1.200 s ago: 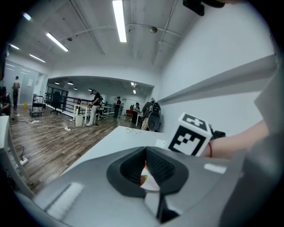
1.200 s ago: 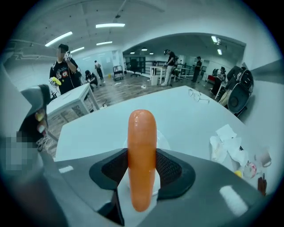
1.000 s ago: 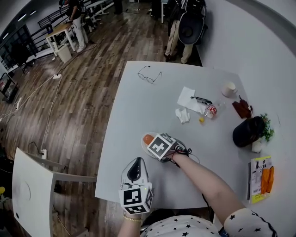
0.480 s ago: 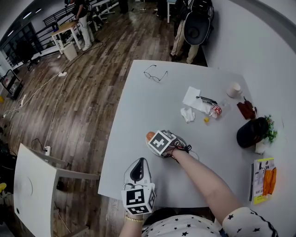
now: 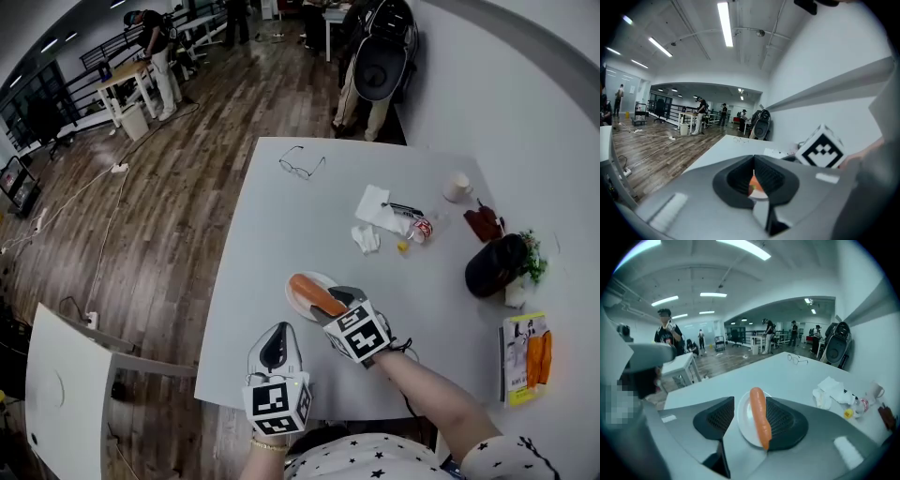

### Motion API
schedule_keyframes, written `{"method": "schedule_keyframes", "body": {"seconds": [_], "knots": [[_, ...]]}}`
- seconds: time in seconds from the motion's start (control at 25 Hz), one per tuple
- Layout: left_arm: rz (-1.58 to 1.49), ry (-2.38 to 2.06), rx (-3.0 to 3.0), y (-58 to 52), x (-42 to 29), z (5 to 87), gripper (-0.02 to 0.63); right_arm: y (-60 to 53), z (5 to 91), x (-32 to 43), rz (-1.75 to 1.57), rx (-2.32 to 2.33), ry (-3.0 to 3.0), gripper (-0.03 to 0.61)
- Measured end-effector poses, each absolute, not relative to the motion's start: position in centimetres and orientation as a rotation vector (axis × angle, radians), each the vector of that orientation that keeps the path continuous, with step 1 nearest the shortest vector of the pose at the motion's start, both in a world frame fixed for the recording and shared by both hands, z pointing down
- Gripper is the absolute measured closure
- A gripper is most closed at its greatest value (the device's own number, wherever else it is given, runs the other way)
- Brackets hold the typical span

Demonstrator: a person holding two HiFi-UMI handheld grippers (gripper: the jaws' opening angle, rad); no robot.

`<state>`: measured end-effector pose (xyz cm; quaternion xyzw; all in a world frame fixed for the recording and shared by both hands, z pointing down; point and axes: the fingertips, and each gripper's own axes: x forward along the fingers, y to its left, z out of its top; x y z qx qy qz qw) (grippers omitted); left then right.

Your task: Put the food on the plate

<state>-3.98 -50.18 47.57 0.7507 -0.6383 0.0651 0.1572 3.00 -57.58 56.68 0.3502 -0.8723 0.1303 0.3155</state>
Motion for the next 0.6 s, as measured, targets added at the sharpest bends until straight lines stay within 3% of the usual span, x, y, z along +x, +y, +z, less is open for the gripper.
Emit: {"method": "schedule_keyframes", "body": {"seconds": [0.24,0.4,0.6], "knots": [[0.204,-1.782,2.193,-49.0,-1.9,47.3,0.606,-52.8,50.4,5.1,0.43,1.117,-2.463,0.46],[0.214,-1.76,2.22,-47.7,-0.9,47.2,0.606,-50.2,48.1,6.3,0.461,1.222,-2.52,0.563],[0.211,-1.753,2.243,-46.3,-0.3,46.5,0.606,-48.0,47.3,6.6,0.51,1.254,-2.563,0.578]]}}
